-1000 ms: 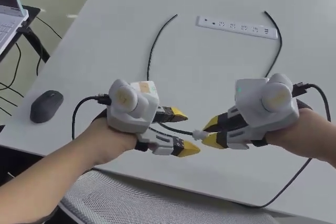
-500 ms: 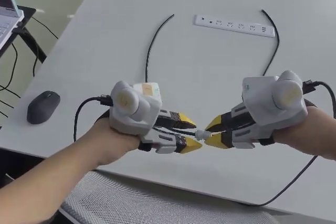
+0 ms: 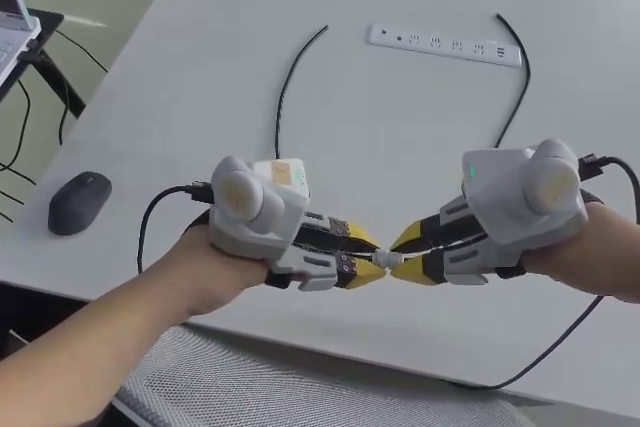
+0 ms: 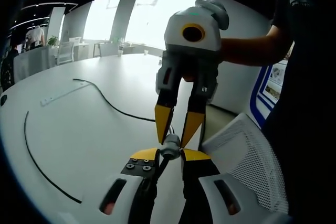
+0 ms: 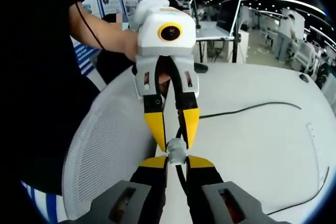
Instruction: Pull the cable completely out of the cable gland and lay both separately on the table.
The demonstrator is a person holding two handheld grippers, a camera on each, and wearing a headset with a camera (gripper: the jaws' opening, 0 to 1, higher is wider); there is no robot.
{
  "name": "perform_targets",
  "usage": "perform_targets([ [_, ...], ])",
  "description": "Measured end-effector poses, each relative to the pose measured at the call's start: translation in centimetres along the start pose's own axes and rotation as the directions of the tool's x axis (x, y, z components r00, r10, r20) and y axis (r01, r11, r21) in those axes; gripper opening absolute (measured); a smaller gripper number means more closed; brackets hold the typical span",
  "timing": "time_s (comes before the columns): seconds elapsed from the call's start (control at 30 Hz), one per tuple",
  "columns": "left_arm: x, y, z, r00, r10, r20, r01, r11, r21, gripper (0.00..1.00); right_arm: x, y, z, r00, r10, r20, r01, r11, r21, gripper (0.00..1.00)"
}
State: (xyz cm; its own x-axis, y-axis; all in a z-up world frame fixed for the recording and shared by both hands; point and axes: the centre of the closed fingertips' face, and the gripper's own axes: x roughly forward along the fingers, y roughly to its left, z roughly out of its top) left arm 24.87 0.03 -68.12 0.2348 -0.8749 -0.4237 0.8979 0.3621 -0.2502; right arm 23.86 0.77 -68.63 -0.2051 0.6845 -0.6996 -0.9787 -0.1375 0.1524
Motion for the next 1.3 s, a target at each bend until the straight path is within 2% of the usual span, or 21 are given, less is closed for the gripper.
perform_targets([
  [0.2,0.1,0.0,0.2,0.9999,0.013,0.003,-0.013,0.999,0.030,0.17,-0.1,0.0,0.0,1.0000,0.000,0.005,0.000,1.000,-0.017,0.08],
  [0.53,-0.2,0.2,0.3,0.9996,0.029,0.004,-0.029,0.999,-0.014,0.15,-0.1,-0.2,0.2,0.9990,-0.007,0.044,0.007,1.000,-0.015,0.09],
  [0.57,-0.2,0.2,0.4,0.9996,0.028,-0.001,-0.028,0.999,-0.043,0.15,-0.1,-0.2,0.1,0.9988,-0.007,0.048,0.008,1.000,-0.012,0.09],
  [0.67,-0.1,0.0,0.5,0.9999,0.016,0.003,-0.016,0.999,-0.029,0.15,-0.3,0.0,0.2,0.9986,0.001,0.054,-0.001,1.000,0.001,0.08],
  [0.77,-0.3,0.0,0.9,0.9997,0.015,0.020,-0.015,0.999,0.031,0.15,-0.7,-0.3,0.5,0.9966,-0.006,0.082,0.005,1.000,0.010,0.08],
  [0.83,-0.4,-0.1,1.1,0.9996,0.007,0.027,-0.008,0.999,0.043,0.16,-0.9,-0.2,0.7,0.9955,0.003,0.095,-0.005,1.000,0.018,0.08],
  [0.9,-0.5,-0.2,1.3,0.9995,0.004,0.031,-0.007,0.996,0.093,0.16,-1.1,-0.2,0.9,0.9941,0.005,0.108,-0.008,1.000,0.025,0.08],
  [1.0,-0.5,-0.2,1.2,0.9995,-0.002,0.033,0.000,0.996,0.086,0.16,-1.1,-0.2,0.9,0.9931,0.011,0.116,-0.015,0.999,0.039,0.07],
  [1.17,-0.4,-0.1,1.0,0.9998,0.000,0.022,-0.002,0.993,0.116,0.16,-1.4,-0.2,1.1,0.9907,0.021,0.134,-0.031,0.997,0.068,0.06],
  [1.3,-0.4,-0.1,1.1,0.9994,-0.001,0.035,-0.002,0.996,0.085,0.16,-1.4,-0.1,1.1,0.9900,0.027,0.138,-0.039,0.996,0.081,0.06],
])
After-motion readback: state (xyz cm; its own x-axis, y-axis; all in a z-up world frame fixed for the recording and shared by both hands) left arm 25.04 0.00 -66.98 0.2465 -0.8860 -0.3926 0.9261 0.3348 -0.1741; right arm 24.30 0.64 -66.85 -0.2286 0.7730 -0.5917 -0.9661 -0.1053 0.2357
